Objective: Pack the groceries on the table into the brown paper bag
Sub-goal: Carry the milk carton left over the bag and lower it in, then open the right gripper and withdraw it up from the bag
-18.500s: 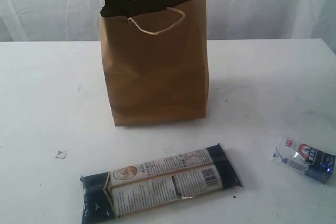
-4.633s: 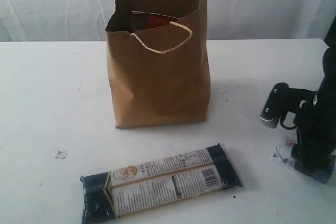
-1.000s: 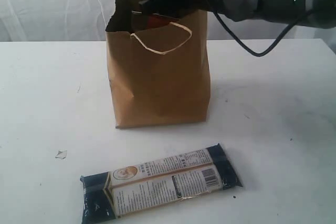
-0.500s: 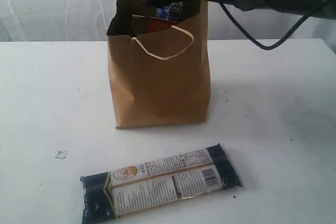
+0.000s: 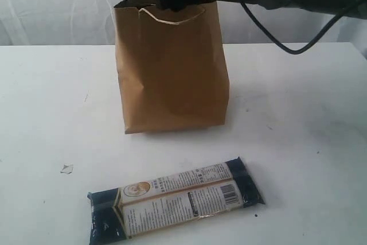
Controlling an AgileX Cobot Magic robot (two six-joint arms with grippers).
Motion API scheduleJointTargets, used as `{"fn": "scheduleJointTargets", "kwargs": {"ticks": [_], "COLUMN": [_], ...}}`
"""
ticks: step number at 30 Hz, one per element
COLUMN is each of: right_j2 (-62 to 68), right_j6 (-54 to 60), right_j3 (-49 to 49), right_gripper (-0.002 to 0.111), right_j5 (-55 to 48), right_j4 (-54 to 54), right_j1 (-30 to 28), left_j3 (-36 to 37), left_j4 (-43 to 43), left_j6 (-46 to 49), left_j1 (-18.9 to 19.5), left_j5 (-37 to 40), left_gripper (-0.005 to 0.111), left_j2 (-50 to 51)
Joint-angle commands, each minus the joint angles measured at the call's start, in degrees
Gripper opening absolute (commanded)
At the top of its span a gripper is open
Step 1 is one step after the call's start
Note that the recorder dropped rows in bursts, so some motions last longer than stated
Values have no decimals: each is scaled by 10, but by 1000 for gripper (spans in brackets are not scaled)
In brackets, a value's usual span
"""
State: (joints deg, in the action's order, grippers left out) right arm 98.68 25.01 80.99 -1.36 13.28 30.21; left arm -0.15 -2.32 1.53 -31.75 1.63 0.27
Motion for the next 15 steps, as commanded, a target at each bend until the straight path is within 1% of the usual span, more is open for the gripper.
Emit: {"fn": "scheduleJointTargets", "kwargs": {"ticks": [1, 11, 15], "right_j2": [-6, -6, -10], "right_j6": [-2, -2, -2], "right_j3": [5, 5, -5], "right_gripper": [72, 72, 72], "right_j5": [-8, -34, -64], "right_j4": [-1, -1, -1], "right_j1": [0, 0, 0], "left_j3": [2, 2, 2], "left_j4": [-2, -2, -2], "left_j6": [0, 0, 0], "left_j1": [-3, -3, -3], "left_j5": [1, 1, 1], "left_gripper": [0, 0, 0], "left_j2": [-3, -3, -3]}}
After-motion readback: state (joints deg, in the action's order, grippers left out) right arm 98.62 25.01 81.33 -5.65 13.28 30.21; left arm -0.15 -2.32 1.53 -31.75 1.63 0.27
